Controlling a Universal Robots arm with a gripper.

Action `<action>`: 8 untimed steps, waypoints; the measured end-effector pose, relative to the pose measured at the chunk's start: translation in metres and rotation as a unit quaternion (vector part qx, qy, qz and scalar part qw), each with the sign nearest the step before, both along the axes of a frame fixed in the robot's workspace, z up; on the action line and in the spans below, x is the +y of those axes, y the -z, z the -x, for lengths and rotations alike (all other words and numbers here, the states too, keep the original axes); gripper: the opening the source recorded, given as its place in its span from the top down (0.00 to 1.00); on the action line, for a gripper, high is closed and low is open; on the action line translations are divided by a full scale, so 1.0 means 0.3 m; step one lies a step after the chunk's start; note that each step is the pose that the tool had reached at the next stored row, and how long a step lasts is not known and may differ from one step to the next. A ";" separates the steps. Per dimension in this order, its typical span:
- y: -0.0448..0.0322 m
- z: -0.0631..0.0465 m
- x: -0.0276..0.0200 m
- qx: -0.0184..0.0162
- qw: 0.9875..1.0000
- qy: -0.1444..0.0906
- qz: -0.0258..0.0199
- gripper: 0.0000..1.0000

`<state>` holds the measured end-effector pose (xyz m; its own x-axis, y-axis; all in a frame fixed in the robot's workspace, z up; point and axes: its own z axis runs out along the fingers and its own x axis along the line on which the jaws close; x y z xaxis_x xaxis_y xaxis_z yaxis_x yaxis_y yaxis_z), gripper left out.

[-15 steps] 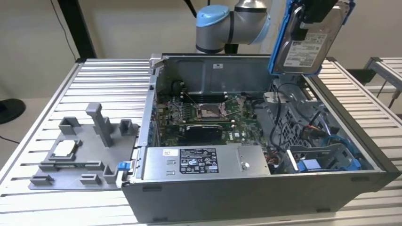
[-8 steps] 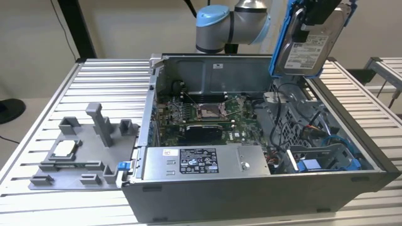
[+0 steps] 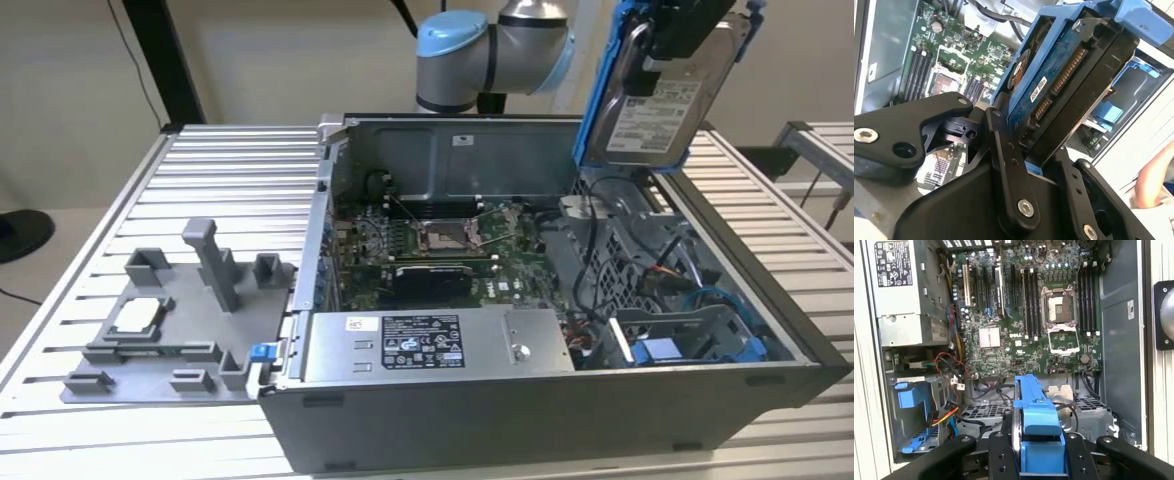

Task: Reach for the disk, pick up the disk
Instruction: 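Pick up the disk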

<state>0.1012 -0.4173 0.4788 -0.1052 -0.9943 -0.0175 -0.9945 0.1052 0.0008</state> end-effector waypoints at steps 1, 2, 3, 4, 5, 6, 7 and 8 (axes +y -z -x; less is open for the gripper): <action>0.000 0.000 -0.003 0.000 1.000 0.000 0.000 1.00; 0.001 0.000 -0.006 0.000 1.000 0.000 0.000 1.00; 0.002 0.000 -0.009 0.000 1.000 0.000 0.000 1.00; 0.003 0.000 -0.012 0.000 1.000 0.000 0.000 1.00; 0.003 0.000 -0.014 0.000 1.000 0.000 0.000 1.00; 0.004 0.000 -0.017 0.000 1.000 0.000 0.000 1.00; 0.005 0.000 -0.020 0.000 1.000 0.000 0.000 1.00; 0.006 0.000 -0.023 0.000 1.000 0.000 0.000 1.00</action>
